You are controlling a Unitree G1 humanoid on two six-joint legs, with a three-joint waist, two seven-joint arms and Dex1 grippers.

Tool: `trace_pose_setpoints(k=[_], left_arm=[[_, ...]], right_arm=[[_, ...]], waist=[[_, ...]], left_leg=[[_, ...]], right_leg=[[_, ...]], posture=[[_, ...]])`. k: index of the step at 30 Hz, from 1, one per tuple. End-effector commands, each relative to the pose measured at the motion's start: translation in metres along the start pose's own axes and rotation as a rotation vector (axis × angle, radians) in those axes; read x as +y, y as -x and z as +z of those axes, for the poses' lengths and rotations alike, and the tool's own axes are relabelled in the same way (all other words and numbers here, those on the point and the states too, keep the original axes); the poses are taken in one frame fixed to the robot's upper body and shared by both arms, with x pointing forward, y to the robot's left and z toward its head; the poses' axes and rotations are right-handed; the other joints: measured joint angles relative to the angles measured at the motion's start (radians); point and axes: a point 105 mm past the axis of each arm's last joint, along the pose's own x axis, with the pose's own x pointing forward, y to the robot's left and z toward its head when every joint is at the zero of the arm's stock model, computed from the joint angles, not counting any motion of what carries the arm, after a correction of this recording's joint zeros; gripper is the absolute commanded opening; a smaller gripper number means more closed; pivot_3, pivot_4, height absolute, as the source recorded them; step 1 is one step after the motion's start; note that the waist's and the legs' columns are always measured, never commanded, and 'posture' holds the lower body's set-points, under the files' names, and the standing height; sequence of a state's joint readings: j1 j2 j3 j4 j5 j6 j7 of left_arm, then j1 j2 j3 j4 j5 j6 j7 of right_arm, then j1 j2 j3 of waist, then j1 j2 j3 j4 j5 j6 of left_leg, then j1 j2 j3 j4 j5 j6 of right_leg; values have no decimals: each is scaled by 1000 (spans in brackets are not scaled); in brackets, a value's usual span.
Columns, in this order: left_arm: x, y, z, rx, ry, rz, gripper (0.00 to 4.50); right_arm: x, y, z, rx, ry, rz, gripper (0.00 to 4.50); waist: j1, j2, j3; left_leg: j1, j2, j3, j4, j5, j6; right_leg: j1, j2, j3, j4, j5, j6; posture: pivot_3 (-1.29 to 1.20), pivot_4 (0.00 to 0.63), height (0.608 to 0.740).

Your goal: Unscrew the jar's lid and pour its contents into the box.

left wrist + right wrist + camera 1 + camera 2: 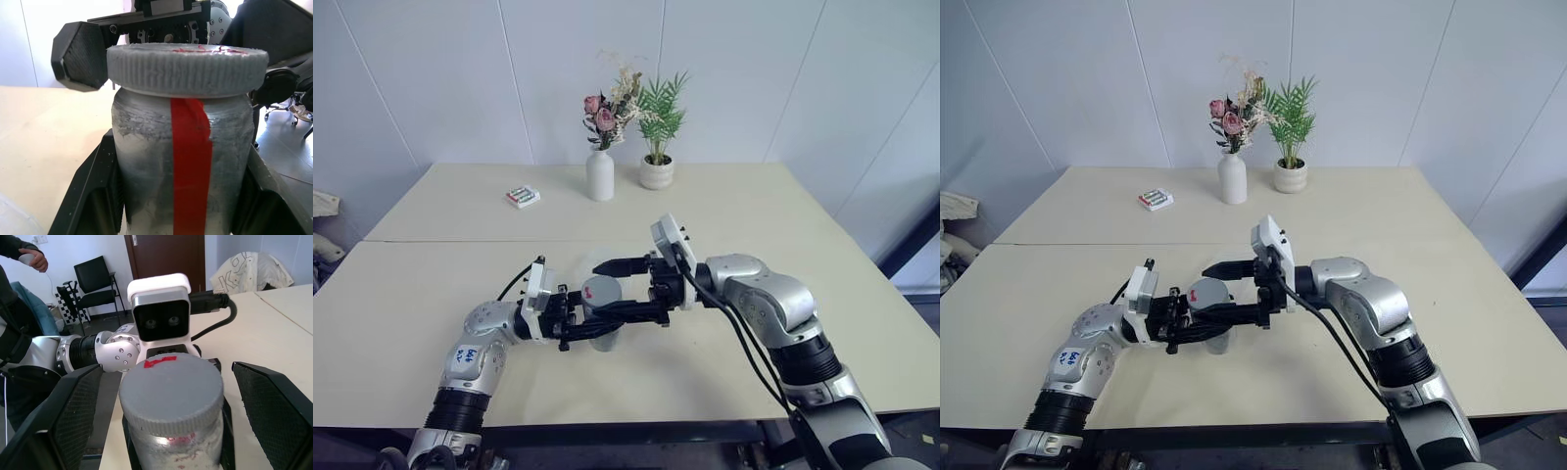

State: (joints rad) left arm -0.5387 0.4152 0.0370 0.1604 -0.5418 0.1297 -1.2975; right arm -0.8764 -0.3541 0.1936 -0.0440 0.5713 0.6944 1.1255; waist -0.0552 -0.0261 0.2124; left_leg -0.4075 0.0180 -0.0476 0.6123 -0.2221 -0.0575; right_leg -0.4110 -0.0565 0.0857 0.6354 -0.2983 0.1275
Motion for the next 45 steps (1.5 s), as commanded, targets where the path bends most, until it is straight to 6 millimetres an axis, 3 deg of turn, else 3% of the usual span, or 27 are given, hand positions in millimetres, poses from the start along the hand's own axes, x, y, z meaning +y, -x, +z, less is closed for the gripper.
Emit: trace_pose_setpoints(k=[1,10,13,17,22,30,34,37,40,45], left_arm=[[-3,-2,10,-18,-41,-15,2134],[-3,-1,9,-15,-39,-13,2134],[-4,-1,10,-16,-40,-12,2134],[-4,-1,10,-15,-40,-10,2134],[-4,-1,10,-13,-38,-10,2134],[-8,0,6,11,-24,-29,2134],[-11,2,4,22,-19,-34,2134],[-10,2,4,24,-19,-33,2134],[-9,4,7,23,-25,-22,2134],[-10,11,10,16,-30,15,2134]], right_arm=[[5,-5,11,-18,60,26,4456],[4,-7,12,-23,65,30,4456],[5,-8,11,-22,65,33,3850],[4,-8,11,-24,68,34,2563],[4,-9,16,-46,75,28,2541],[7,-8,44,-192,-7,45,2541],[1,-1,67,-317,-103,31,2541],[-3,1,66,-291,-56,-11,2541],[-21,22,62,-256,45,-164,2541],[-55,82,47,-226,113,-486,2541]], waist=[[0,0,0],[0,0,0],[0,0,0],[0,0,0],[0,0,0],[-2,0,0],[0,0,0],[0,0,0],[1,0,0],[2,0,0]], left_leg=[[0,0,0,0,0,0],[0,0,0,0,0,0],[0,0,0,0,0,0],[0,0,0,0,0,0],[0,0,0,0,0,0],[0,0,0,0,0,0],[0,0,0,0,0,0],[0,0,0,0,0,0],[0,0,0,0,0,0],[-1,0,0,-1,0,0]], right_leg=[[0,0,0,0,0,0],[0,0,0,0,0,0],[0,0,0,0,0,0],[0,0,0,0,0,0],[0,0,0,0,0,0],[0,0,0,0,0,0],[0,0,0,1,0,0],[0,0,0,0,0,0],[0,0,0,0,0,0],[0,0,0,-2,0,0]], posture=[[0,150,740],[0,150,740],[0,150,740],[0,150,740],[0,150,740],[0,150,740],[0,150,740],[0,150,740],[0,150,740],[0,150,740]])
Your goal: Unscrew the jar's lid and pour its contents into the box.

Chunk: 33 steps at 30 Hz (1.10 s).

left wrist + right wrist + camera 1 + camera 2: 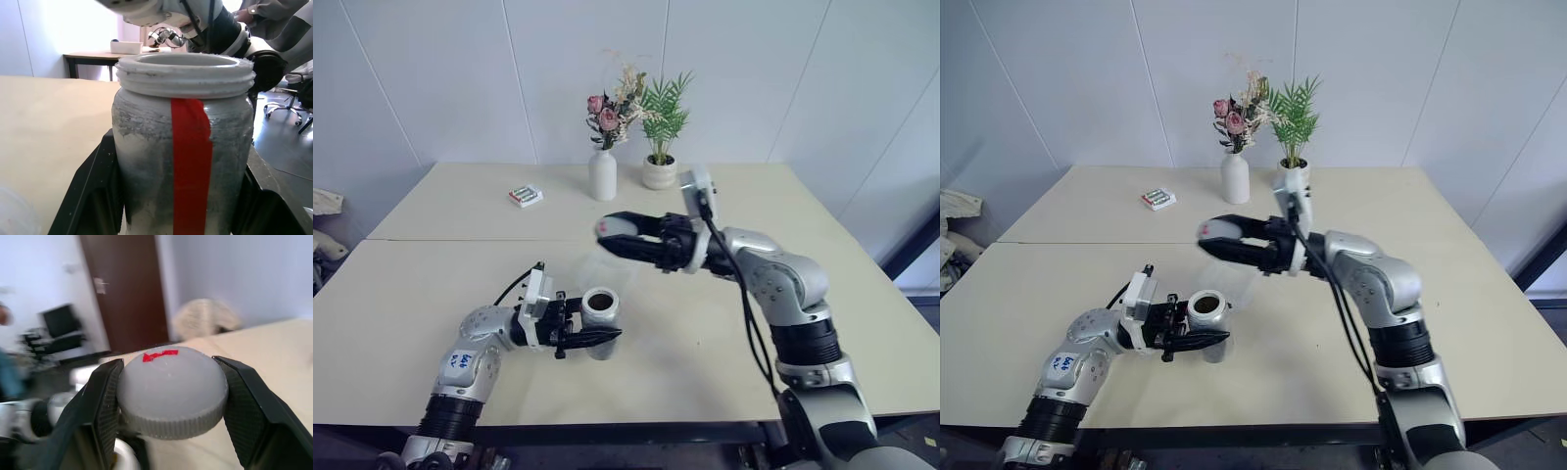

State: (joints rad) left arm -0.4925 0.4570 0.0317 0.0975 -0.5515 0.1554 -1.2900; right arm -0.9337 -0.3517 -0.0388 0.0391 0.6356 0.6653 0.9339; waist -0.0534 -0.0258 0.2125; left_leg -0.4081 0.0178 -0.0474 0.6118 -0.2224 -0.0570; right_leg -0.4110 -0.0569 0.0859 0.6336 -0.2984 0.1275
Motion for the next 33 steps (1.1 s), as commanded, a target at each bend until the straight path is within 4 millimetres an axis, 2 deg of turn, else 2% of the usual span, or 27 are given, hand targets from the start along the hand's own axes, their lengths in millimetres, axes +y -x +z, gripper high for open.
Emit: trace_pose_setpoints(k=[1,3,7,14,21,23,28,33], left_arm=[[-2,7,13,-31,-38,37,2134],[-2,10,15,-41,-38,60,2134],[-1,18,21,-62,-41,122,2134],[2,24,27,-76,-39,168,2134],[3,28,28,-72,-31,188,2134],[4,30,30,-71,-32,197,2134],[6,32,32,-67,-34,208,2134],[9,32,32,-67,-32,211,2134]], right_arm=[[-34,44,0,19,135,-230,2541],[-46,65,-10,65,181,-317,2541],[-71,121,-39,152,214,-552,2541],[-83,176,-96,299,209,-728,2541],[-85,191,-121,323,139,-772,2541],[-85,203,-128,345,116,-798,2541],[-83,219,-136,350,72,-840,2541],[-82,217,-135,326,50,-839,4205]], waist=[[1,0,0],[1,0,0],[-3,0,0],[-3,0,0],[-5,0,0],[-5,0,0],[-2,0,0],[-4,0,0]], left_leg=[[0,0,0,0,0,0],[0,0,0,-1,0,1],[-1,0,2,-1,-1,2],[1,0,4,0,-1,2],[2,0,5,0,-1,2],[2,0,5,0,-1,2],[1,0,5,0,-1,2],[2,0,5,0,-1,2]], right_leg=[[0,0,0,0,0,0],[0,0,0,-2,0,0],[0,0,1,-4,0,1],[2,0,3,-3,1,2],[2,1,5,-4,2,3],[2,1,5,-4,2,3],[3,0,5,-4,2,4],[3,1,5,-4,2,4]], posture=[[0,150,740],[0,150,740],[0,150,740],[0,150,740],[0,150,740],[0,150,740],[0,150,740],[0,150,740]])
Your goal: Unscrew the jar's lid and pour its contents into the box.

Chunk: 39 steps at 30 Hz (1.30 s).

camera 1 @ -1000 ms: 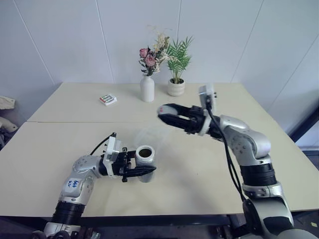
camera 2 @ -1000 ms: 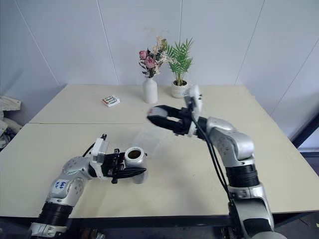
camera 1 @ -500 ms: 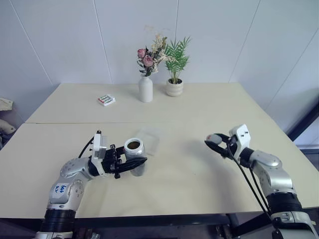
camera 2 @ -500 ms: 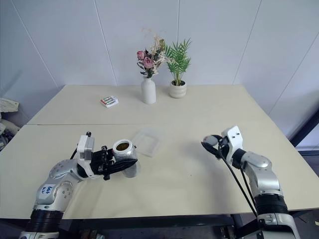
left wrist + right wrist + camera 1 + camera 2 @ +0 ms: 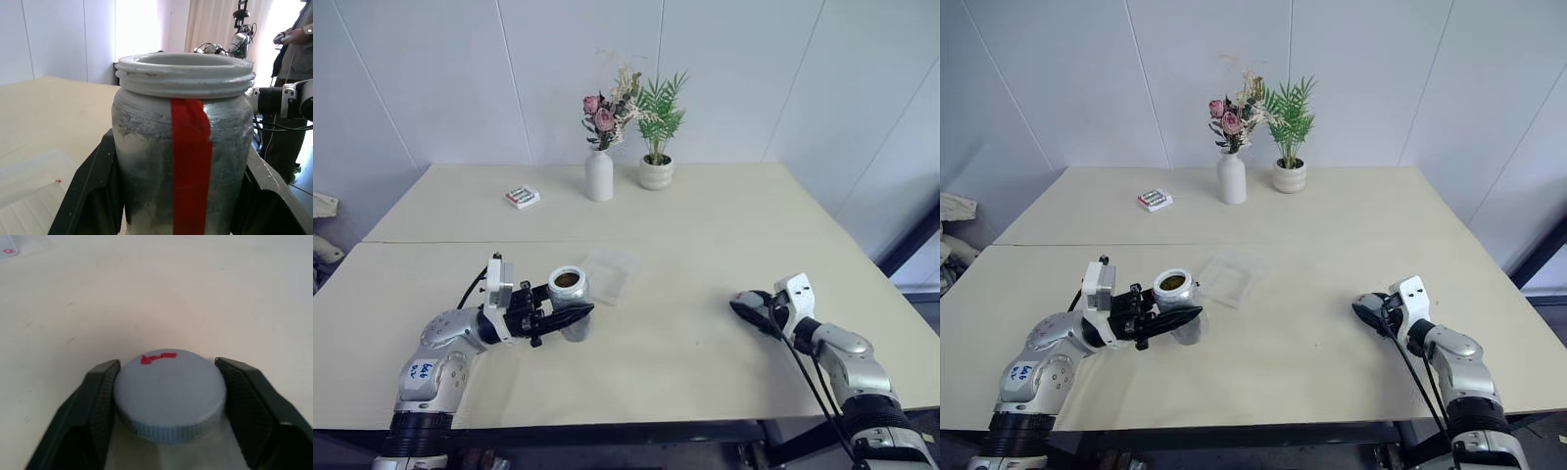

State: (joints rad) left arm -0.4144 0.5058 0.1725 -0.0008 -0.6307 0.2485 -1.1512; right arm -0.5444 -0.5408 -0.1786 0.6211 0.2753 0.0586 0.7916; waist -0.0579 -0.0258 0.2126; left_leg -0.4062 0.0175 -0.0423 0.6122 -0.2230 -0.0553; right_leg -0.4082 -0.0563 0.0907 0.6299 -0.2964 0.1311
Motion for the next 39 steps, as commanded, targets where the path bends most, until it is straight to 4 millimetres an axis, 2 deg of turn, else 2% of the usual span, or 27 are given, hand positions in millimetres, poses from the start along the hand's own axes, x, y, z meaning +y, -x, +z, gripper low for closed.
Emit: trace_pose_setpoints(k=[1,4,8,11,13,18,20,22,25,28,31,39], left_arm=[[0,-1,13,-25,-39,-12,2134],[2,-1,15,-33,-39,-2,2134],[8,3,22,-47,-43,35,2134],[14,9,31,-59,-46,78,2134],[20,13,38,-65,-50,109,2134],[42,24,68,-133,-65,213,2134],[55,28,76,-125,-80,265,2134],[73,29,76,-57,-88,335,2134],[88,25,73,29,-121,363,2134],[100,20,72,94,-139,375,2134],[111,13,64,235,-160,368,2134],[120,-7,42,504,-341,252,2134]], right_arm=[[-6,5,12,-43,-1,-15,4479],[-4,6,21,-73,-11,9,4479],[8,11,59,-151,25,119,4479],[32,11,89,-165,78,275,4479],[54,8,102,-144,128,398,4479],[100,-3,114,-16,297,650,4479],[114,-12,128,-48,289,710,4479],[122,-25,140,-80,281,720,4479],[121,-36,144,-103,277,698,4479],[121,-34,140,-102,271,701,4479],[118,-27,134,-109,249,692,4479],[117,-17,128,-142,246,649,4479]], waist=[[0,0,0],[1,0,0],[0,0,0],[0,0,0],[-2,0,0],[1,0,0],[2,0,1],[1,0,1],[2,0,1],[13,0,1],[21,0,1],[22,0,1]], left_leg=[[0,0,0,0,0,0],[0,0,0,0,0,0],[0,0,0,0,0,0],[0,0,0,0,0,0],[0,0,0,0,0,0],[0,0,0,1,0,0],[0,0,-1,2,0,0],[0,0,-1,1,0,0],[0,0,-1,1,0,0],[-2,0,-2,0,0,0],[-7,0,-2,0,0,0],[-8,0,-1,1,0,0]], right_leg=[[0,0,0,0,0,0],[0,0,0,0,0,0],[0,0,0,0,0,0],[0,0,0,0,0,0],[0,0,0,0,0,0],[0,1,0,1,0,0],[0,1,0,1,0,0],[0,1,0,1,0,1],[-1,1,-1,1,1,1],[-1,1,-1,-1,0,1],[-5,0,-2,-2,0,1],[-7,1,-2,-1,0,1]], posture=[[0,150,740],[0,150,740],[0,150,740],[0,150,740],[0,150,740],[0,150,740],[0,150,740],[0,150,740],[0,150,740],[0,150,740],[0,150,740],[0,150,740]])
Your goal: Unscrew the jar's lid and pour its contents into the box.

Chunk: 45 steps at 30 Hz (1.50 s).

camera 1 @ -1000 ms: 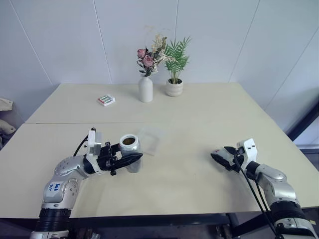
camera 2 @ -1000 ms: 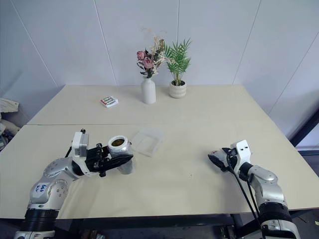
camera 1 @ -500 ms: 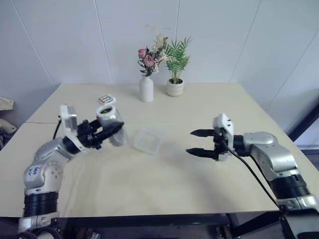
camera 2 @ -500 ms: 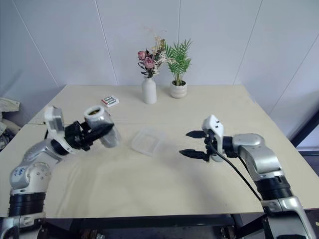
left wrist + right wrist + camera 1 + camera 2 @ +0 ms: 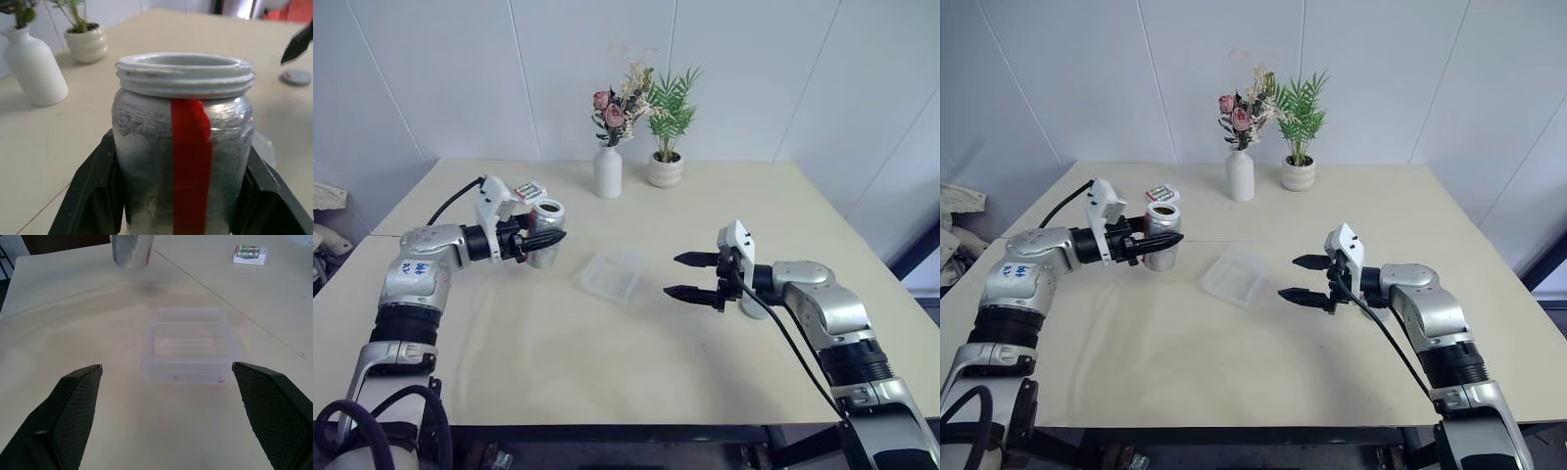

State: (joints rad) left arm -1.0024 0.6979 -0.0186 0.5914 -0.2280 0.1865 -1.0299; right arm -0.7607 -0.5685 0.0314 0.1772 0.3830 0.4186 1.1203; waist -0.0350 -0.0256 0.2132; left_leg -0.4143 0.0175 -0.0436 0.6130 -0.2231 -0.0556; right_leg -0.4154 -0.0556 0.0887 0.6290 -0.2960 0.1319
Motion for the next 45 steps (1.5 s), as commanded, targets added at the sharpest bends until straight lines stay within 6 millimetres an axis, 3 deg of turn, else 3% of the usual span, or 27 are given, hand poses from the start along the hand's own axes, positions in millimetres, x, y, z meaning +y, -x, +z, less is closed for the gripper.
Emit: trace_pose_setpoints(k=[1,6,9,15,17,23,26,31,37,40,45], left_arm=[[2,-6,5,46,-157,-13,2134],[5,-24,3,99,-399,25,2134],[15,-31,11,67,-441,108,2134],[35,-48,37,135,-895,341,2134],[24,-60,57,145,-1216,286,2134],[7,-78,75,161,-1764,152,2134],[6,-87,86,128,-2058,189,2134],[6,-104,61,209,-2310,117,2134],[9,-117,44,381,-2437,-22,2134],[-3,-127,53,283,-2570,-19,2134],[-6,-129,67,245,-2458,43,2134]], right_arm=[[3,4,14,-50,50,-19,4479],[5,1,13,-81,43,-48,4479],[5,0,13,-102,33,-64,4479],[7,-1,9,-128,3,-91,4479],[8,0,5,-132,-12,-100,4479],[8,0,2,-147,-36,-124,4479],[7,-2,2,-161,-47,-134,4479],[5,-6,6,-209,-70,-157,4479],[3,-6,9,-242,-86,-181,4479],[3,-7,10,-250,-88,-182,4479],[3,-8,11,-260,-95,-182,4479]], waist=[[-2,0,0],[1,0,0],[6,0,0],[8,0,0],[7,0,0],[7,-1,0],[5,-1,0],[8,-1,0],[8,-1,0],[8,-1,1],[7,-1,1]], left_leg=[[0,0,0,0,0,0],[0,0,0,1,0,0],[0,0,0,1,0,0],[-1,-1,-1,1,0,0],[-2,-1,-1,2,0,0],[-4,-2,-1,2,0,1],[-4,-2,0,2,0,1],[-5,-2,0,2,0,1],[-9,-2,0,2,0,1],[-9,-2,0,2,1,1],[-10,-2,1,2,2,0]], right_leg=[[0,0,0,0,0,0],[0,0,0,1,0,0],[0,0,0,2,0,0],[0,0,0,1,1,1],[0,0,0,1,1,2],[-1,0,1,-1,2,3],[-2,0,1,-1,1,4],[-3,0,1,1,1,4],[-7,0,1,7,1,4],[-9,0,1,9,1,4],[-11,0,2,9,1,4]], posture=[[0,150,740],[0,150,740],[0,150,740],[0,150,740],[0,150,740],[0,150,740],[0,150,740],[0,150,740],[0,150,740],[0,150,740],[0,150,740]])
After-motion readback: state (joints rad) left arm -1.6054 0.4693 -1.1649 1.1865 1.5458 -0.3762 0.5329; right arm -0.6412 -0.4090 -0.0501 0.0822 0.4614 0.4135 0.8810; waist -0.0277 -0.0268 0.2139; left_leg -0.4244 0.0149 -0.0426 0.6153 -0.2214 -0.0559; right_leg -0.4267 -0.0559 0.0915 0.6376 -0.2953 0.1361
